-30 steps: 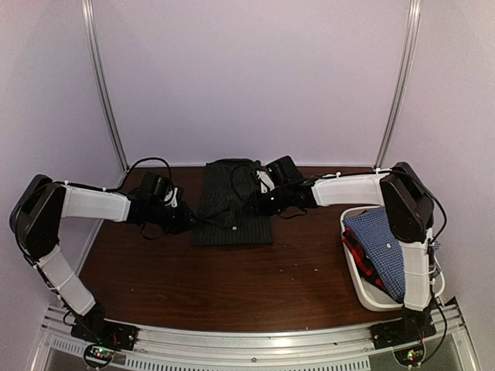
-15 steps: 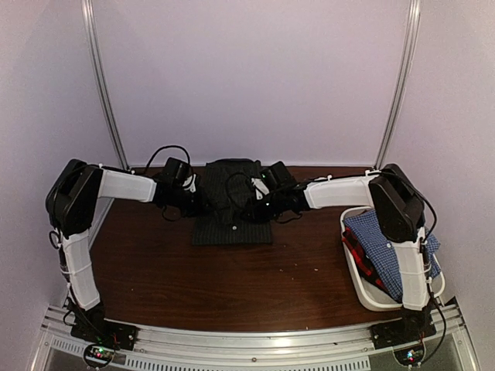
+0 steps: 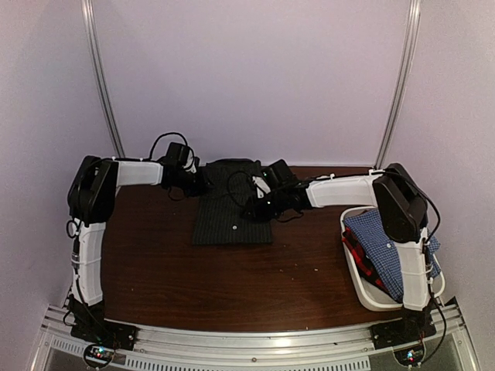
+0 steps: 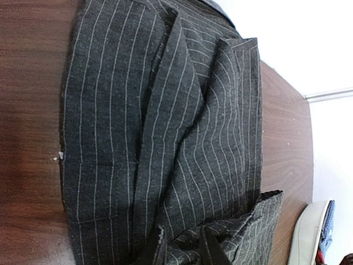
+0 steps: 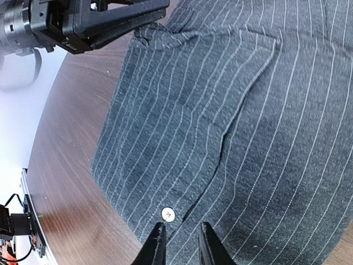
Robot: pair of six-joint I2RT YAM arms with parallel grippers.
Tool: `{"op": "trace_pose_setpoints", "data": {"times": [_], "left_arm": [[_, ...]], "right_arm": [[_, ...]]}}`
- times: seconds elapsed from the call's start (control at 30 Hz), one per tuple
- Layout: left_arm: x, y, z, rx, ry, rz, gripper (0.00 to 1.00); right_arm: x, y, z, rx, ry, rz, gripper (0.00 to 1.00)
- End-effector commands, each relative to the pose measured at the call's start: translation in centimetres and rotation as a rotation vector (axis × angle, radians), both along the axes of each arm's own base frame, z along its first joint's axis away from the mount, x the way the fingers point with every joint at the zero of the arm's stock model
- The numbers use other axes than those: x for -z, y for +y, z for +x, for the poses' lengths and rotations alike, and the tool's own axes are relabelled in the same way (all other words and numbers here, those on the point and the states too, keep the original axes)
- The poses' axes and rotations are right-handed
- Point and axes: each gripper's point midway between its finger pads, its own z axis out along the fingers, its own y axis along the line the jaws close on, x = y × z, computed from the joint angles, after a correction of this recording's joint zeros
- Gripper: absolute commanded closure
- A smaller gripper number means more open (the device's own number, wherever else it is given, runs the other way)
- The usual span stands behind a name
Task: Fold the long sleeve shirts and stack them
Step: Smooth out the 2/3-rectangle-folded shirt at the center of the board.
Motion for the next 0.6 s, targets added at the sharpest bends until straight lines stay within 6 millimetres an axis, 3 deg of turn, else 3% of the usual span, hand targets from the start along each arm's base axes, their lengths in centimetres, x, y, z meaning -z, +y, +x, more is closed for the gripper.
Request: {"op": "trace_pose_setpoints", "data": {"times": [0.0,0.2,0.57], "left_arm": [[-2.4,0.0,-0.1,0.011,-0.034,0.004,0.75],[-4.2,1.5,-1.6,-0.001,-0.062,0.029,0.70],[-4.7,1.8,-6.0,0.048,-0.059,-0.016,0.69]], "right_arm": [[-2.2,1.2,1.4,0.005,-0.058,0.018,0.77],[-2.2,2.7,4.3,0.004,-0.077,0.036,0.74],[2.8,1.7,9.5,0.036,0.013,0.082,0.73]]}}
